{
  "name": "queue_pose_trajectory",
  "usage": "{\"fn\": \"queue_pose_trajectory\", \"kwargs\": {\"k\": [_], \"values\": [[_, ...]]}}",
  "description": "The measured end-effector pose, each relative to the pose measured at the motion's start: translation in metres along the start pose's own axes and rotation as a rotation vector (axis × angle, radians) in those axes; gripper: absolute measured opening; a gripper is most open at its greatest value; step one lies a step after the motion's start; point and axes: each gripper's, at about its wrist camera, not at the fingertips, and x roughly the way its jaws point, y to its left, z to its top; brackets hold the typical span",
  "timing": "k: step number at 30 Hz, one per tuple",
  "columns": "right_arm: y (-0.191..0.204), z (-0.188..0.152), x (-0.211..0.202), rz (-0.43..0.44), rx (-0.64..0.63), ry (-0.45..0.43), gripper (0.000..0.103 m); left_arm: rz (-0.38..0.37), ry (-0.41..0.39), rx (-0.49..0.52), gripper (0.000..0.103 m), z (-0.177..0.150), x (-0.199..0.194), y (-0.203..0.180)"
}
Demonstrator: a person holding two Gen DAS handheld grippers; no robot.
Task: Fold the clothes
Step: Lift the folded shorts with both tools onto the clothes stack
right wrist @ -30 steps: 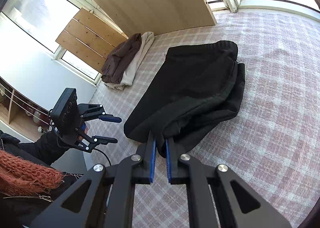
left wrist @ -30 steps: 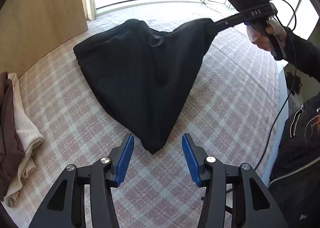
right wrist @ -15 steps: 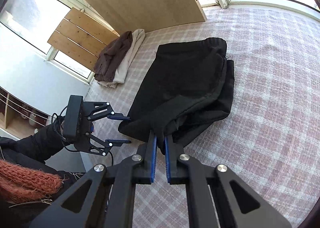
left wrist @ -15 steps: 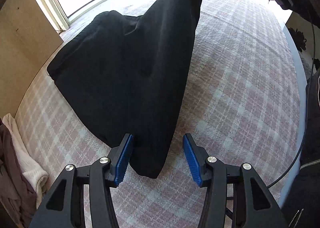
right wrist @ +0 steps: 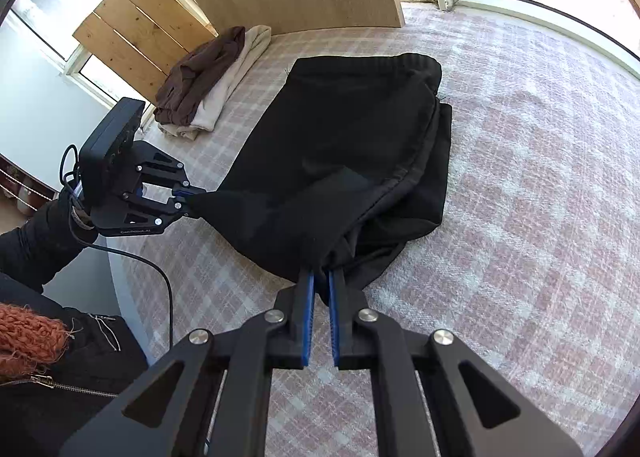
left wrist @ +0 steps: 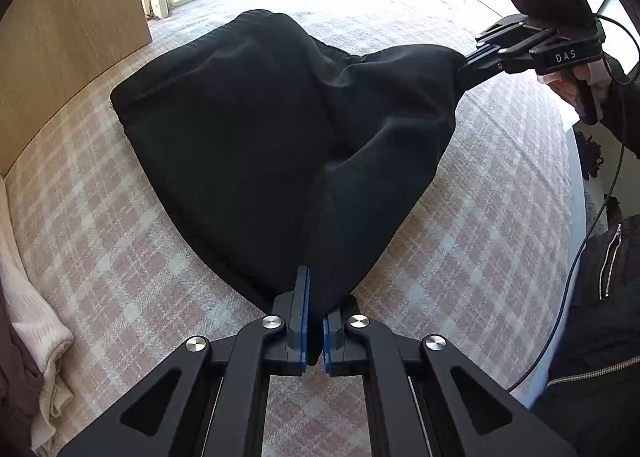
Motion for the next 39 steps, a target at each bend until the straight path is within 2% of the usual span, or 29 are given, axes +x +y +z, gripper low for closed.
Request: {"fn": "queue_pose_trajectory", "kwargs": {"k": [2,6,10,13,17,23,27,33,39], "values": [[0.002,0.004,-0.010,0.015,-0.005,-0.029,0.006,-0.040,-0.048,-0.047,0.003,0.005,-0.019,0.005],[0.016,0.025,-0.050,0.042,-0.031,-0.123,0.005,-0.056,-0.184,-0.084,0.003,0.019,-0.078,0.014],[0.032,0.051,-0.103,0.114,-0.024,-0.263,0.005,-0.010,-0.325,-0.107,0.003,0.031,-0.139,0.010],[0.050,0.064,-0.142,0.171,-0.036,-0.351,0.005,0.017,-0.398,-0.103,0.003,0.036,-0.184,0.008],[0.082,0.070,-0.169,0.256,-0.059,-0.396,0.005,0.055,-0.466,-0.101,0.004,0.024,-0.232,-0.005],[0.136,0.068,-0.146,0.327,-0.104,-0.343,0.005,0.111,-0.481,-0.148,0.003,-0.031,-0.275,-0.013],[0.169,0.070,-0.119,0.361,-0.116,-0.329,0.005,0.136,-0.469,-0.174,0.003,-0.068,-0.288,0.001],[0.227,0.095,-0.074,0.378,-0.118,-0.339,0.005,0.127,-0.481,-0.201,0.003,-0.116,-0.321,0.051],[0.279,0.141,-0.031,0.349,-0.129,-0.355,0.005,0.151,-0.471,-0.180,0.004,-0.137,-0.367,0.118]]}}
